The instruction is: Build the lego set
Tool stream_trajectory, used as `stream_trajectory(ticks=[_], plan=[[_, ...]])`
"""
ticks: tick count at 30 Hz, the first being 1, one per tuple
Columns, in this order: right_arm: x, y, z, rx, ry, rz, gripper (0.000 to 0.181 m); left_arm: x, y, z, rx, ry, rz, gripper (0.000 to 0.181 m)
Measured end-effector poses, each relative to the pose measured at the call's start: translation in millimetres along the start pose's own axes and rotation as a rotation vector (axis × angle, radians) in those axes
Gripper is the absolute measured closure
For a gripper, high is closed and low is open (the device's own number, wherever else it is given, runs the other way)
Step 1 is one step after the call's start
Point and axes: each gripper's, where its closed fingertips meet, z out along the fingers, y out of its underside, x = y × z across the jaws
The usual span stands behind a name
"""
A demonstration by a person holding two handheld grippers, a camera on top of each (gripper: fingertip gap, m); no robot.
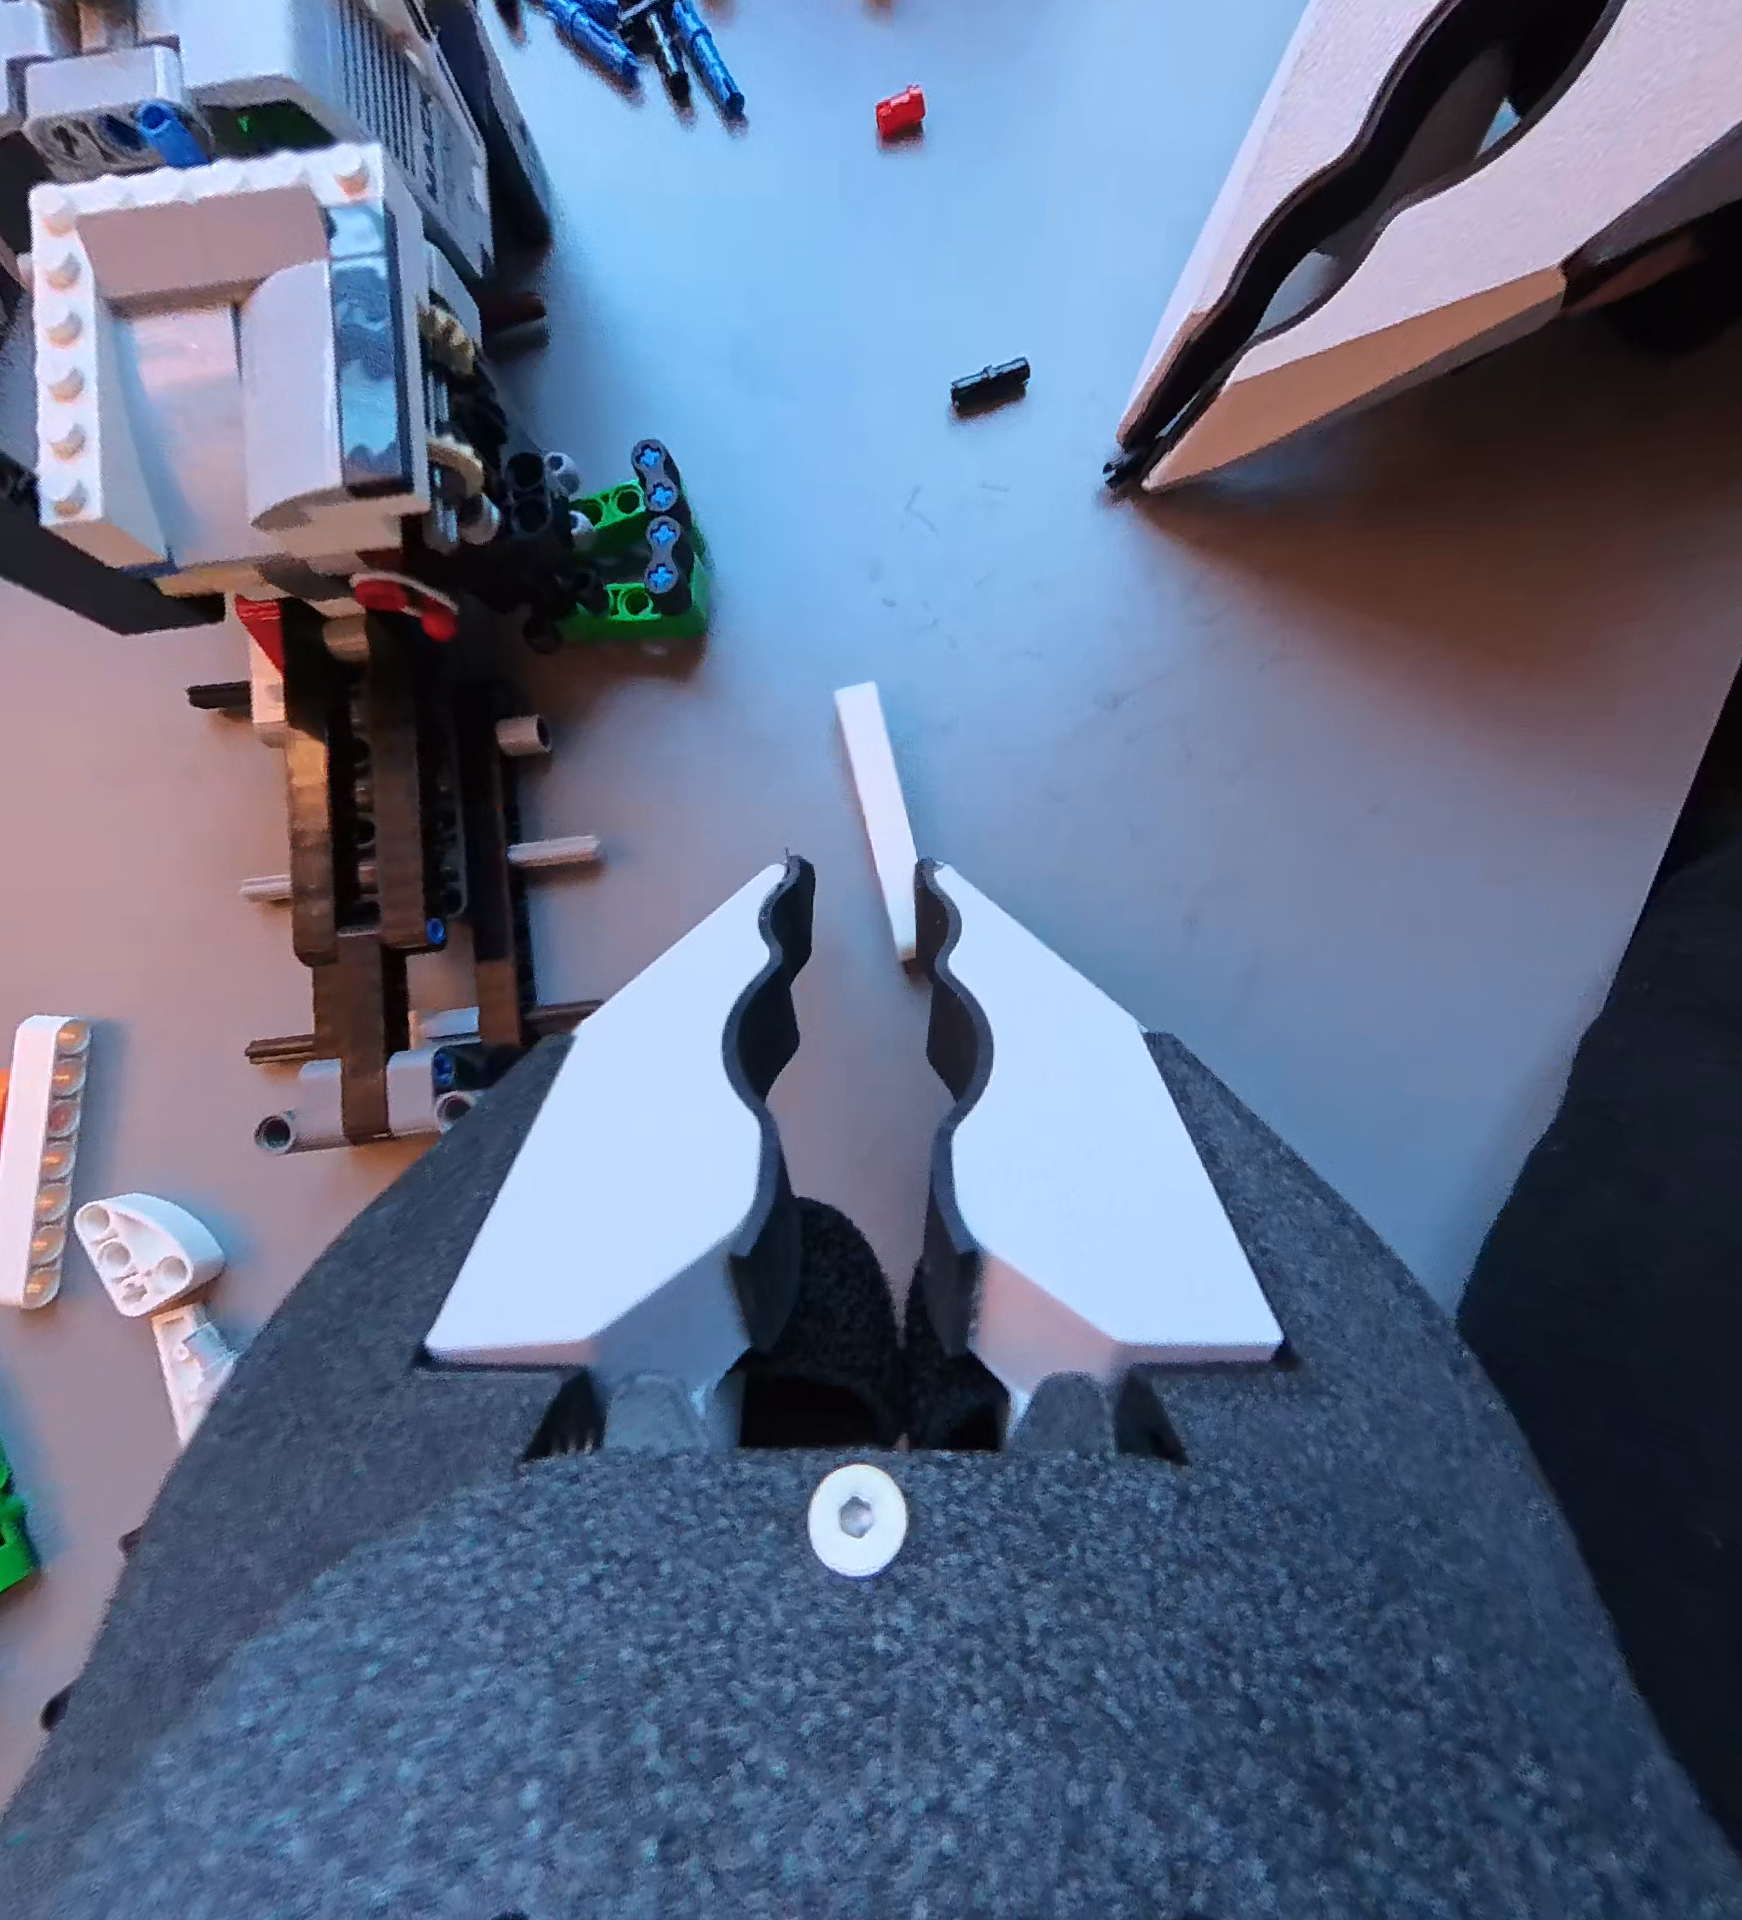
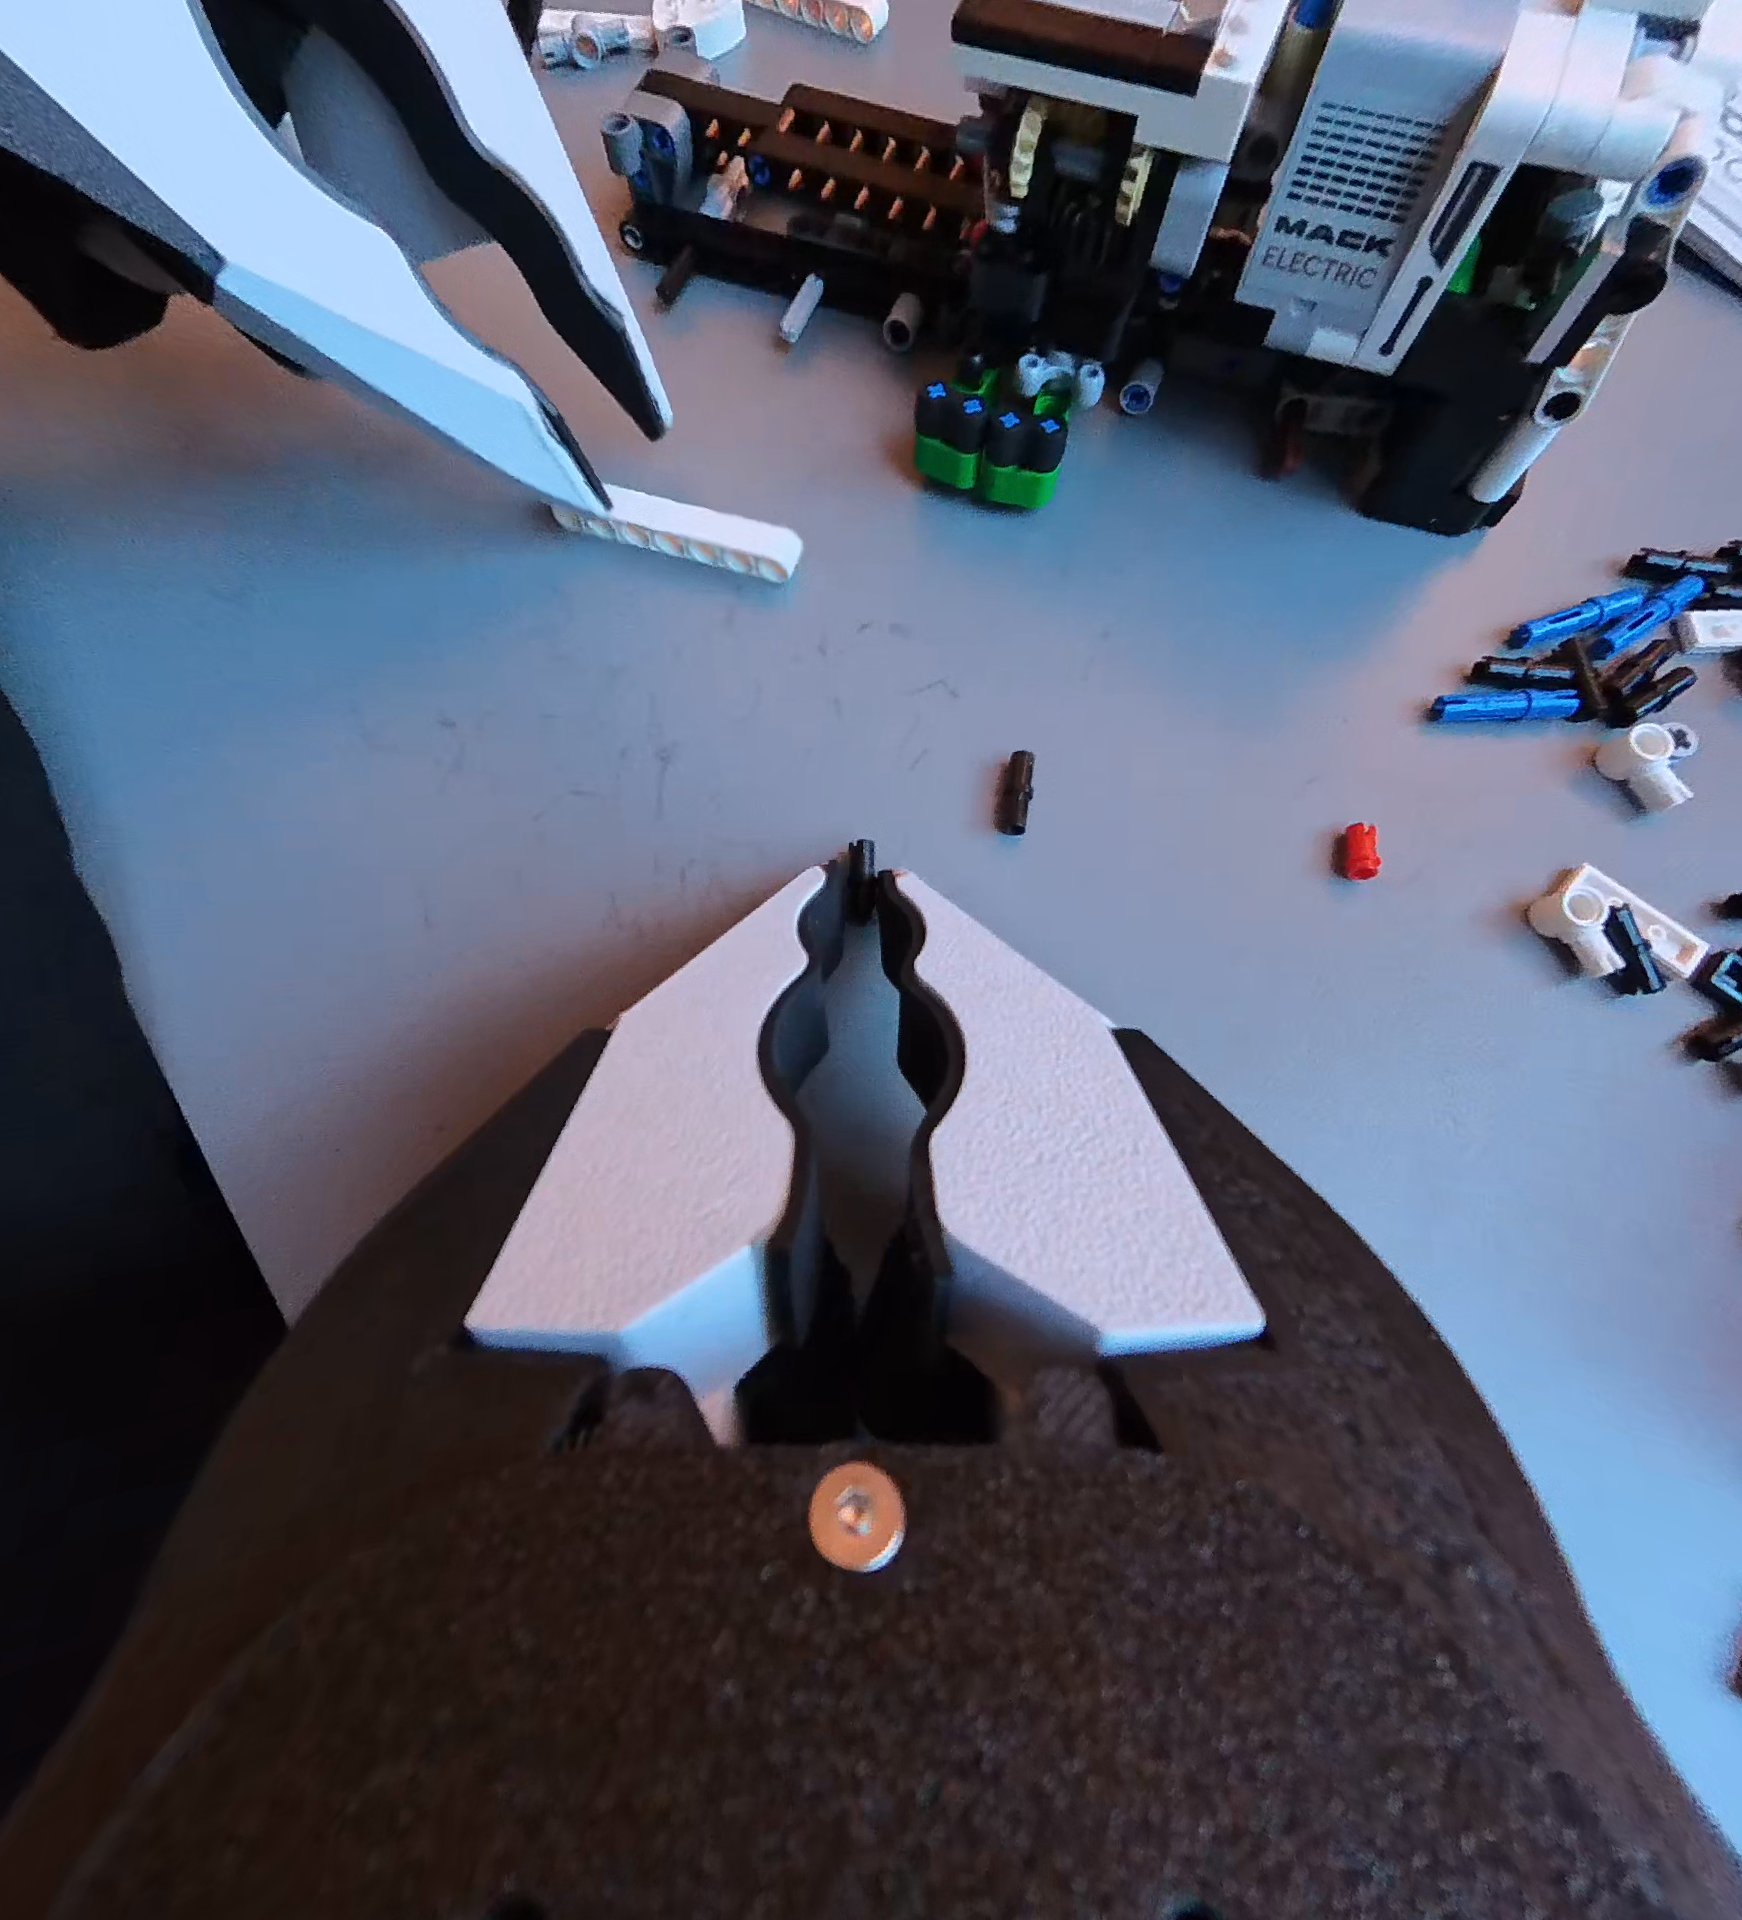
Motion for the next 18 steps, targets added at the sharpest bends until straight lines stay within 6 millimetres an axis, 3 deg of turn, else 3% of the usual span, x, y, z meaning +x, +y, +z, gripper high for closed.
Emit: stream_trajectory(ticks=[1, 6, 12, 18], plan=[[-0.1, -0.1, 0.0, 0.0, -0.007, 0.008, 0.177, 1.3, -1.1, 0.5, -0.003, -0.003, 0.0, 0.163], [-0.7, -0.4, -0.4, 0.004, -0.068, 0.07, 0.175, -0.6, -6.4, -1.1, -0.01, -0.036, -0.042, 0.163], [0.2, -0.1, -0.6, 0.004, -0.063, 0.08, 0.176, 3.6, -30.0, -9.6, 0.08, 0.058, -0.305, 0.157], [3.7, -0.4, 0.1, 0.003, 0.004, 0.038, 0.175, 4.9, -20.3, -1.3, -0.024, -0.033, -0.247, 0.154]])
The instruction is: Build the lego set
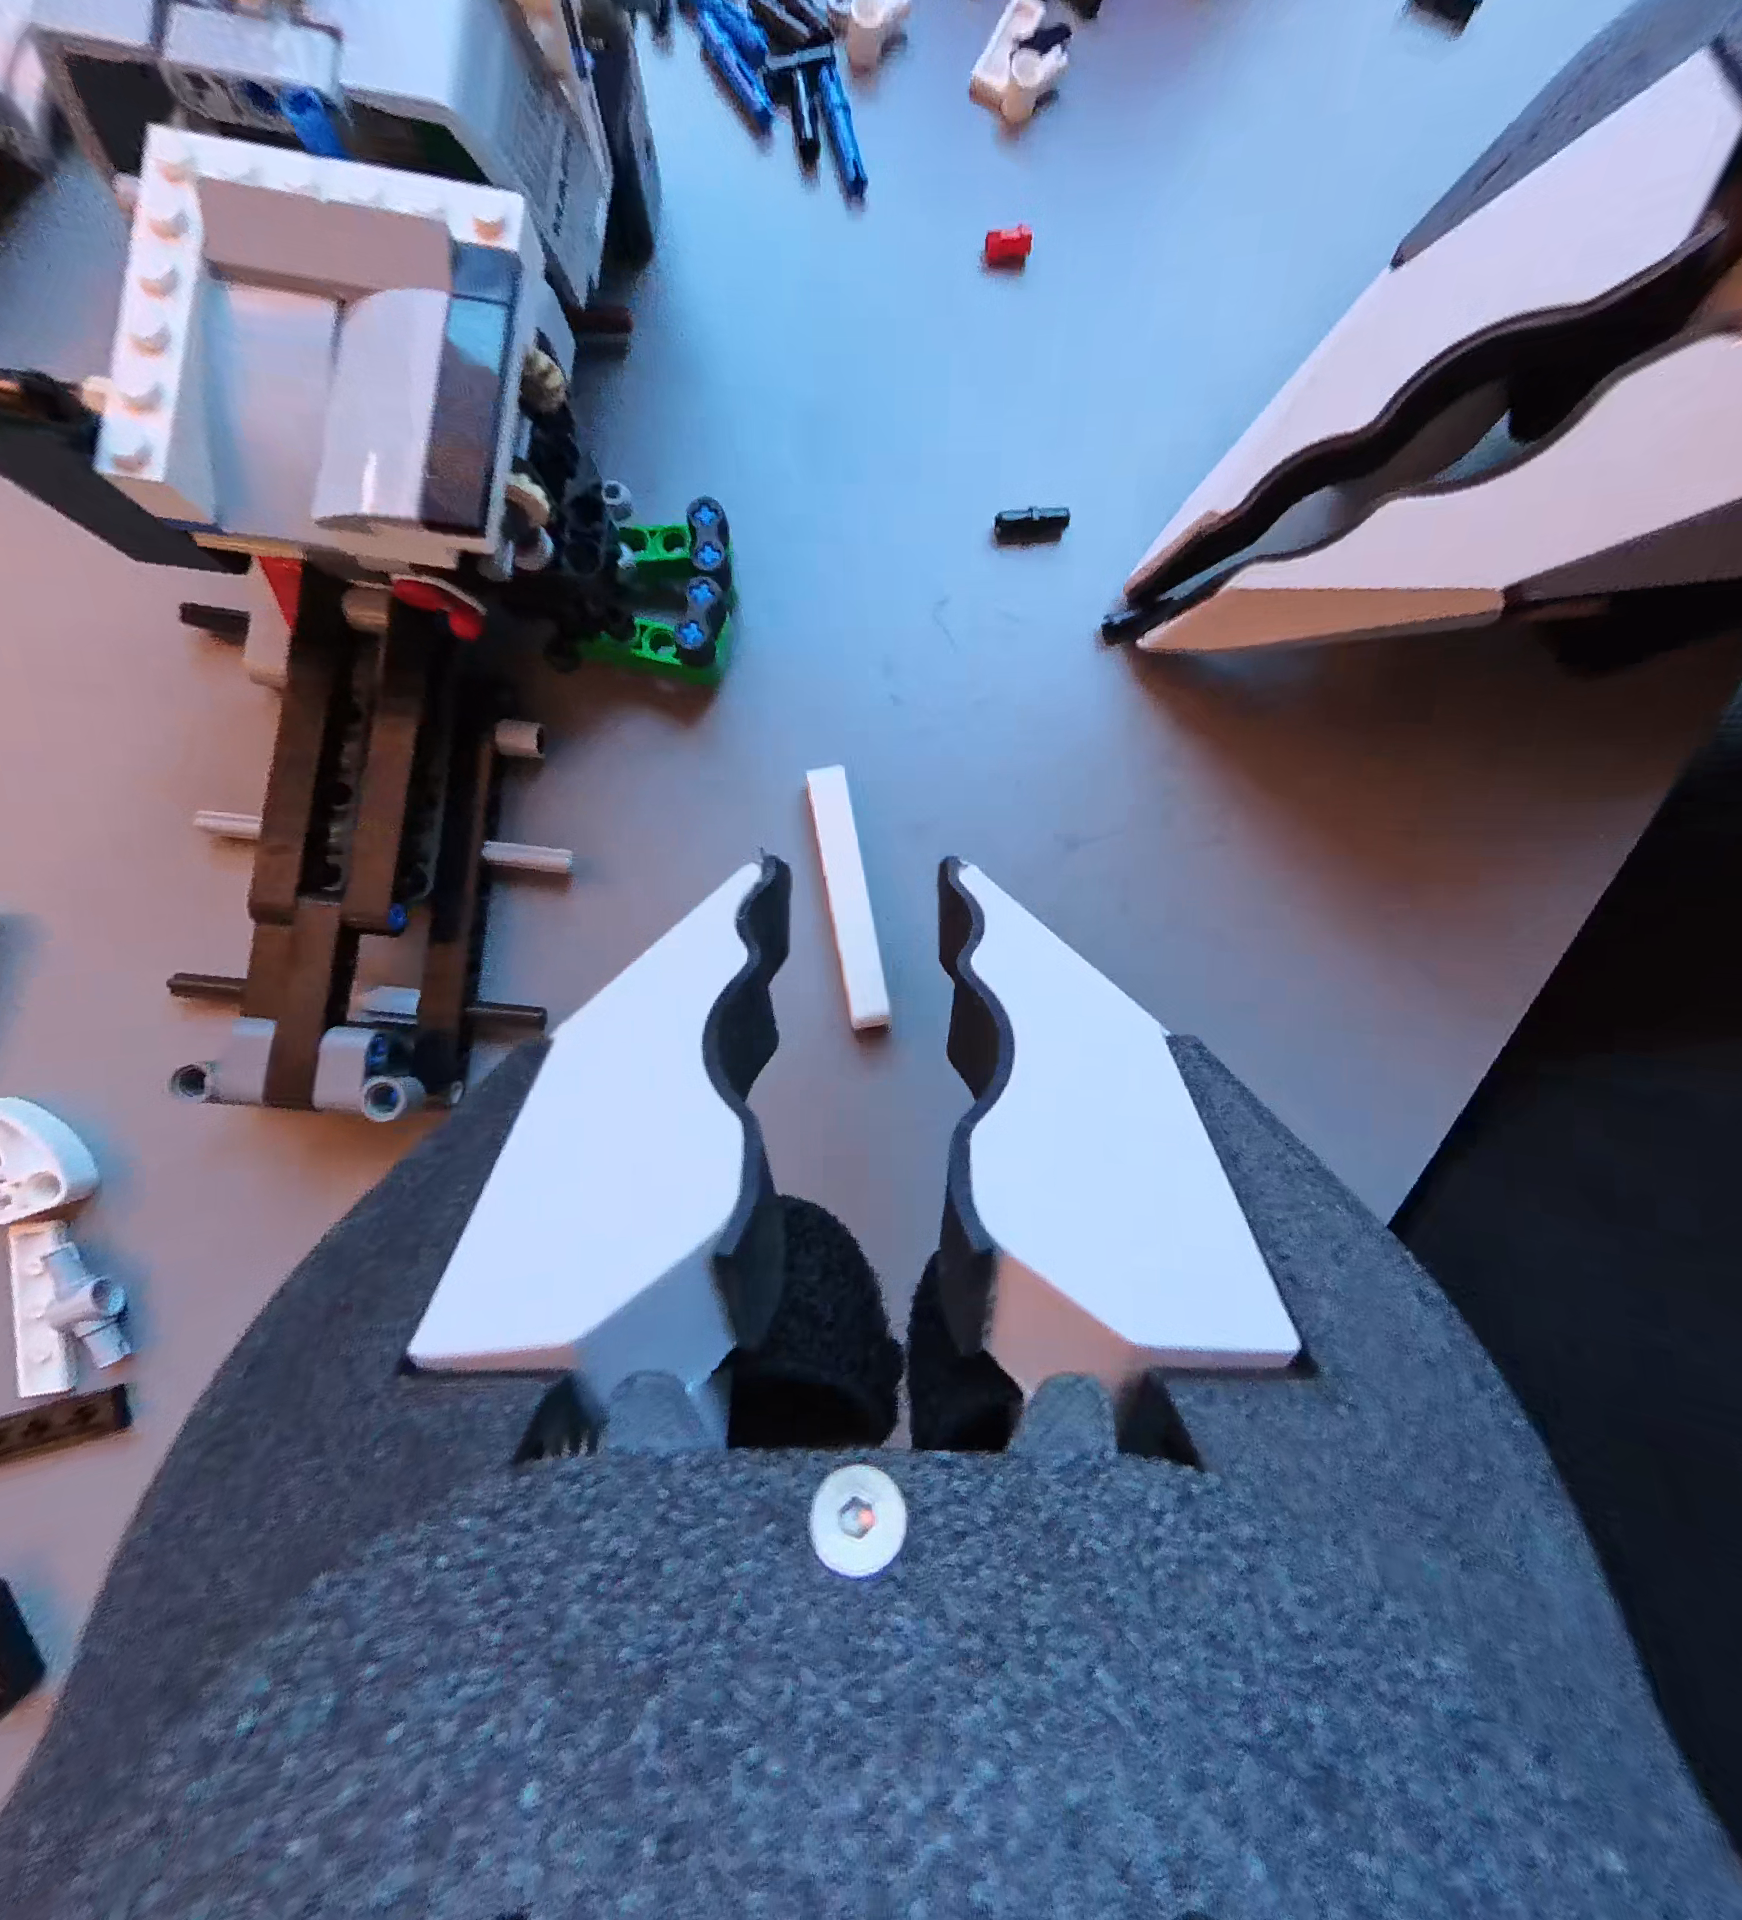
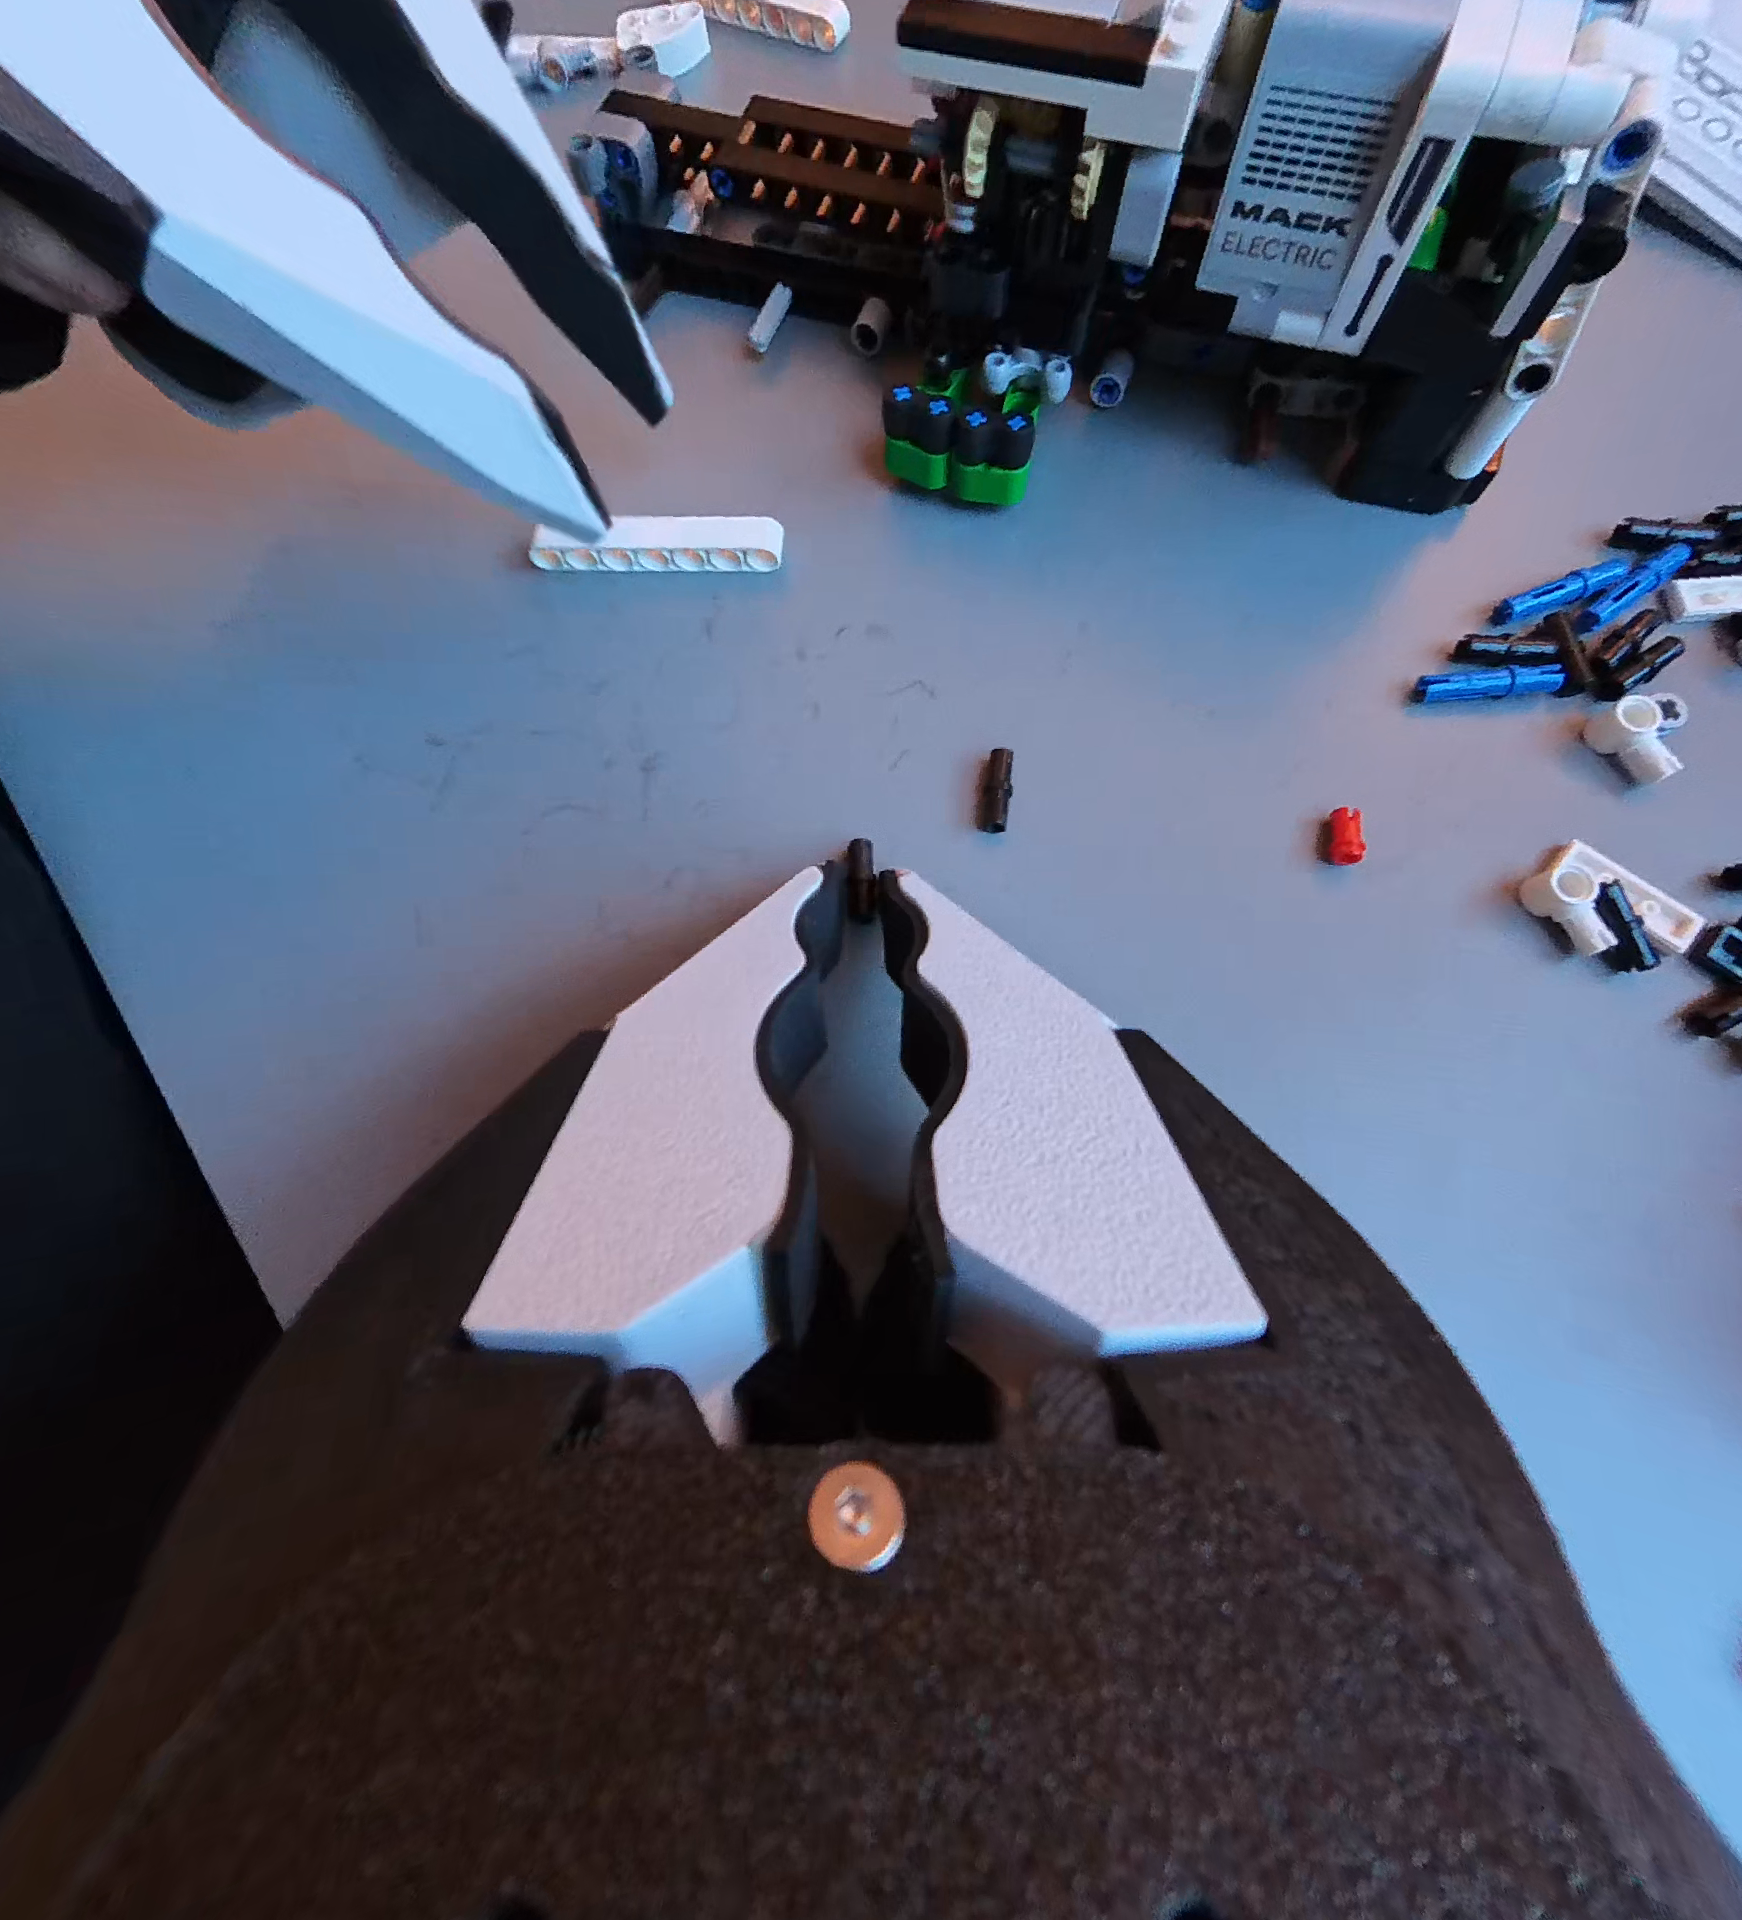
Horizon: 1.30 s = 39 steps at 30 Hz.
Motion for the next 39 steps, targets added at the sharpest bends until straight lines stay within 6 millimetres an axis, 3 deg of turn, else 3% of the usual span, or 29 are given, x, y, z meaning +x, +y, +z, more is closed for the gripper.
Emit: stream_trajectory(ticks=[6, 11, 16, 18, 22, 23, 29, 32, 36, 39], plan=[[-0.9, -3.0, -2.5, 0.024, 0.006, -0.016, 0.168, 1.8, 13.3, 12.0, -0.078, -0.01, 0.008, 0.161], [-3.7, -26.9, -13.1, 0.186, -0.087, 0.113, 0.168, -1.6, 13.2, 14.1, -0.053, -0.023, 0.036, 0.174], [-7.9, -63.1, -19.4, 0.347, -0.25, 0.383, 0.154, 15.0, -34.0, -10.9, 0.296, -0.033, 0.231, 0.174], [-14.9, -79.5, -25.6, 0.431, -0.371, 0.503, 0.152, 21.0, -43.7, -20.5, 0.376, -0.068, 0.309, 0.174], [-24.4, -87.0, -24.0, 0.452, -0.432, 0.562, 0.16, 30.0, -45.5, -28.3, 0.43, -0.073, 0.385, 0.174], [-26.6, -86.2, -22.7, 0.446, -0.425, 0.555, 0.171, 31.2, -44.5, -29.2, 0.437, -0.072, 0.402, 0.174], [-40.0, -96.6, -33.3, 0.531, -0.597, 0.728, 0.175, 36.1, -46.6, -50.7, 0.636, -0.055, 0.569, 0.173], [-44.9, -104.6, -41.2, 0.584, -0.705, 0.803, 0.175, 34.3, -56.0, -76.5, 0.885, -0.062, 0.586, 0.133], [-51.7, -117.0, -54.0, 0.619, -0.872, 0.861, 0.175, 40.8, -50.8, -75.4, 0.882, -0.012, 0.71, 0.14], [-60.9, -119.8, -53.0, 0.584, -0.897, 0.81, 0.175, 42.4, -55.3, -81.1, 0.895, -0.002, 0.765, 0.153]])
